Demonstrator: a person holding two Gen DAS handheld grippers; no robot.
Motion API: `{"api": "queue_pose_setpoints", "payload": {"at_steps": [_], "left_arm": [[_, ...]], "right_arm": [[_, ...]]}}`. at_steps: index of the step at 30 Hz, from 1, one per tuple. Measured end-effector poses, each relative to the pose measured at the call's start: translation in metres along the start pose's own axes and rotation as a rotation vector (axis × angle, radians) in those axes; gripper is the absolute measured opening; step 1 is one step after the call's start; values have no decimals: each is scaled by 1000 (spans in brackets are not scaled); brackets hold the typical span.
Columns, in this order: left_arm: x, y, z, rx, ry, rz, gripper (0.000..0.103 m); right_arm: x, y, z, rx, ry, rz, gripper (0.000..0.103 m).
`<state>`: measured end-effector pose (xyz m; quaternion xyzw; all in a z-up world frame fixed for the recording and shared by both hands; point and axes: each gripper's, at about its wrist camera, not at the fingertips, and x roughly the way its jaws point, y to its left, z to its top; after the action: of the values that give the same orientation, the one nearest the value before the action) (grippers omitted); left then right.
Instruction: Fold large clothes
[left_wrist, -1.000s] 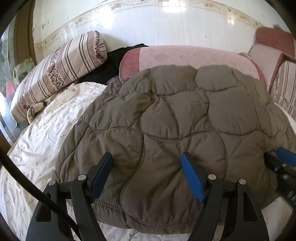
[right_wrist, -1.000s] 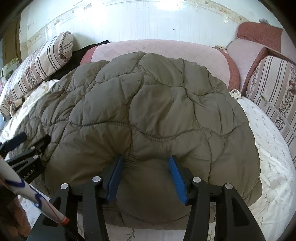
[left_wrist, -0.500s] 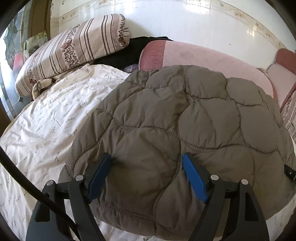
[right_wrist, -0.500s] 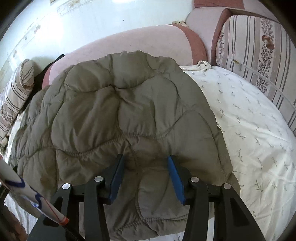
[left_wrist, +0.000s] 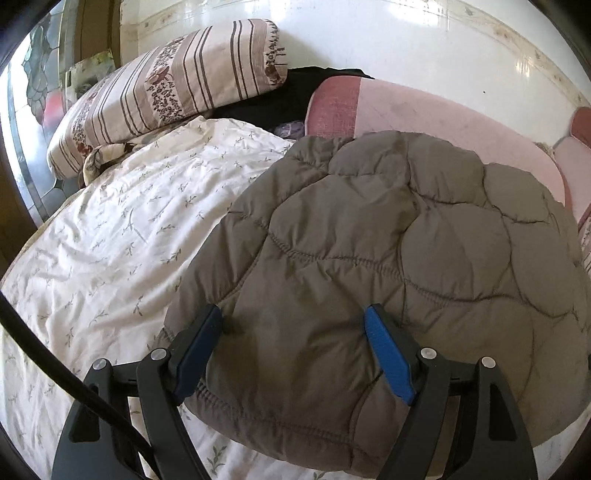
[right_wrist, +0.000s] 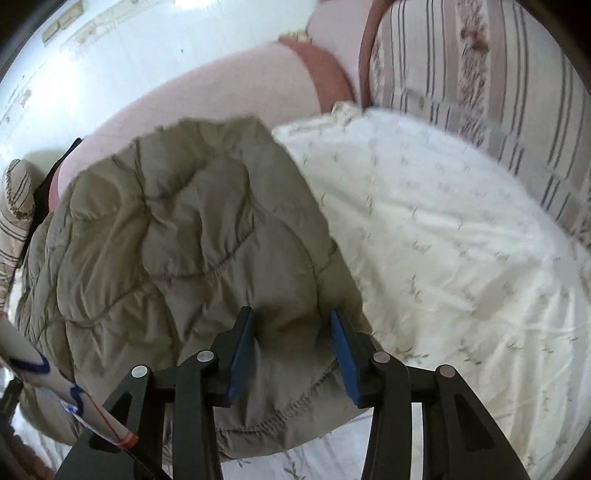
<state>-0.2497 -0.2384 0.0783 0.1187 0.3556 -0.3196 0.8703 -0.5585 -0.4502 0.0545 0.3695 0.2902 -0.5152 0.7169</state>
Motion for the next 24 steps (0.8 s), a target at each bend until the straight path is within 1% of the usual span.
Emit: {"api": "queue_pose_setpoints", "payload": {"at_steps": [4,5,7,8,9,10,12,14,15,17,18,19,20,22,23,24], "left_arm": [[-8,15,4,-68,17,-34,79],[-11,18,4,-83,19,-32,79],[-12,29,5,-117,30,-22,79],[-9,33,4,-127,53,-25,79],[-3,36,2,-122,100,-24,79],[1,36,0,-101,127,-26,79],[0,36,-1,-66,134,-23,79],[-7,42,1,-84,135,-31,79],[-12,49,2,-107,138,-52,79],[-17,64,3,-162,161,-91,79],[-17,73,2,-194,186,-110,83],[-15,79,1,-222,210,-123,85],[-10,91,-3,-276,251,-149,85],[-3,108,-12,-372,311,-198,85],[5,119,-20,-450,356,-247,85],[11,126,-26,-506,385,-287,85]], "right_arm": [[-13,-13,4,43,-18,55,46],[-18,-18,5,60,-26,60,46],[-22,-26,4,74,-30,41,46],[-21,-31,2,77,-16,36,46],[-17,-34,1,79,11,38,46],[-10,-39,-1,87,48,56,46],[1,-44,-3,90,104,89,48],[-1,-51,-3,98,108,103,49],[-8,-58,-3,140,102,134,50],[-18,-68,-3,177,84,160,52],[-22,-72,-3,186,77,156,58],[-24,-75,-5,195,76,158,63],[-25,-82,-7,219,80,175,69],[-21,-93,-11,275,102,211,72],[-17,-100,-14,316,120,240,74],[-14,-103,-17,340,129,259,75]]}}
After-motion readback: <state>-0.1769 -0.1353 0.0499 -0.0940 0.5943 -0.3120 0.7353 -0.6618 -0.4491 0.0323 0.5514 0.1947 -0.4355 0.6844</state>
